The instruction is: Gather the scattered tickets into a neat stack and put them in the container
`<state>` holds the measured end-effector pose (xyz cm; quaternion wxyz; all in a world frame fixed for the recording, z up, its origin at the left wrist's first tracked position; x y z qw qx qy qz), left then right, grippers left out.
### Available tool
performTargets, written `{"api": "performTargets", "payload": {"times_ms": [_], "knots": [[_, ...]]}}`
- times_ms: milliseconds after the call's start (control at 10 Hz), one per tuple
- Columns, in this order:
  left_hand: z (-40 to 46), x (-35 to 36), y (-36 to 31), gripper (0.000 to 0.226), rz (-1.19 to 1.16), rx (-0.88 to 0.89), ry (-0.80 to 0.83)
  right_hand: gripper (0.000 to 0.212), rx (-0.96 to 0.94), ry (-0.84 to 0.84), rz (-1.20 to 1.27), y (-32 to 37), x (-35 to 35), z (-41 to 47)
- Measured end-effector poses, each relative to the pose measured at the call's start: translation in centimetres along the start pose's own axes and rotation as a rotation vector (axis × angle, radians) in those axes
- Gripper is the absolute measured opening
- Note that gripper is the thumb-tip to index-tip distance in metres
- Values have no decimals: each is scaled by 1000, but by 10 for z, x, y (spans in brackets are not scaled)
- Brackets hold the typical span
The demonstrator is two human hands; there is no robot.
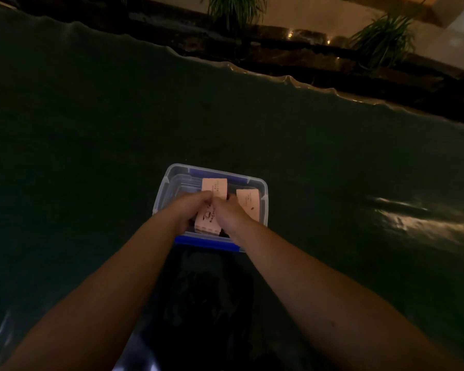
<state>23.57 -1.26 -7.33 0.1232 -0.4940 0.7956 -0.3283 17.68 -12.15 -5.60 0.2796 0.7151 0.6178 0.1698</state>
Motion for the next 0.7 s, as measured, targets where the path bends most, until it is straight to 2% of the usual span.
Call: {"api": "performTargets", "payload": {"times_ms": [100,200,300,400,600,700], "knots": [[0,0,0,20,20,3,-6,46,8,4,-22,-3,-1,3],[2,0,0,18,70,12,-34,28,7,9,18,-5,-3,4],[3,-2,-1,13,95,13,-100,22,-5,-24,-1,-5,-6,5],[2,-6,-3,8,113,13,-168,31,6,-41,-38,-4,-5,6],[-6,-7,-12,6,237,76,-193,25,10,-63,-173,4,-9,-5],[-32,-11,-37,17,436,239,-245,23,-92,-67,-186,10,-25,-22]]}}
Point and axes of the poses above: each hand's wrist, its own z-axis towards the middle knuckle, its own x-axis out of the palm, y = z × x, the point moved 10 cm from there along z, towards the middle knuckle, and after that the axes turned 6 degrees about y, right-handed, at the moved point
